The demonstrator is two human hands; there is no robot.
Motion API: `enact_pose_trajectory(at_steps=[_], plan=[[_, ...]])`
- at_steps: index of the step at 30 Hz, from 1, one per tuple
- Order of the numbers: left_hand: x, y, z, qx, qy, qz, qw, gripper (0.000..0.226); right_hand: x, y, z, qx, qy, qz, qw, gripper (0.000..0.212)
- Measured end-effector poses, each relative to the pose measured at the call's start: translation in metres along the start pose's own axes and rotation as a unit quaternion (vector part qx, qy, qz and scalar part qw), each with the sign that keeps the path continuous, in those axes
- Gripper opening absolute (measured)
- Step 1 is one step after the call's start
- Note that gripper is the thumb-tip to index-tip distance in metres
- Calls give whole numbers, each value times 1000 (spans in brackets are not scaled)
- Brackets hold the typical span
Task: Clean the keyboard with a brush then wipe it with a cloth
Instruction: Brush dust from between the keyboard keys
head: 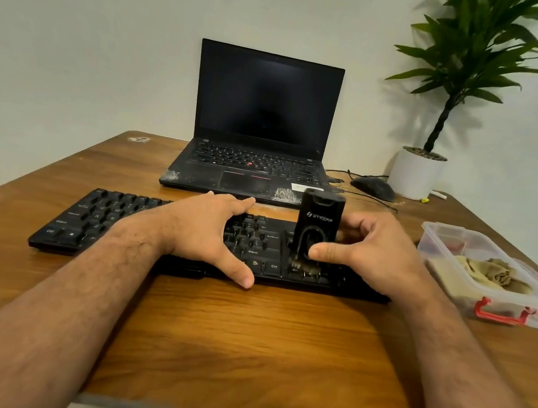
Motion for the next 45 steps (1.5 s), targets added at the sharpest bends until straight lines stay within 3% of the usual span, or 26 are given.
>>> enact_pose_trajectory(at_steps=[3, 7, 12, 18, 23, 30, 36, 40, 45], plan=[[2, 1, 0, 0, -1, -1, 1000, 155, -6, 3, -11, -57, 1, 9, 998, 36], [2, 1, 1, 0, -1, 0, 1000, 156, -2, -3, -5, 38, 10, -18, 999, 38], [2, 1, 1, -2, -3, 2, 1000, 155, -15, 1, -24, -17, 14, 0, 1000, 37], [5, 2, 1, -1, -5, 4, 1000, 157, -3, -4, -4, 63, 35, -32, 997, 37], [4, 1, -1, -1, -8, 3, 1000, 158, -10, 3, -12, -23, 40, 16, 999, 38], [2, 0, -2, 1, -10, 6, 1000, 157, -2, -1, -2, 82, 83, -29, 993, 40], [3, 0, -2, 0, -11, 6, 1000, 155, -10, 6, -11, -12, 55, -7, 998, 38], [3, -1, -2, 2, -7, 6, 1000, 156, -2, -1, -1, 93, 83, -43, 991, 34], [5, 1, -1, 1, -8, 2, 1000, 156, -13, 5, -13, 45, 94, -45, 994, 31]])
Point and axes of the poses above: each hand's wrist, its own y-axis towards the middle knuckle, its own z-axis out of the palm, x = y × z, the point moved 3 cm from there along y, towards the middle knuckle, and after that the axes turned 1 degree about y, right-handed, at the moved point
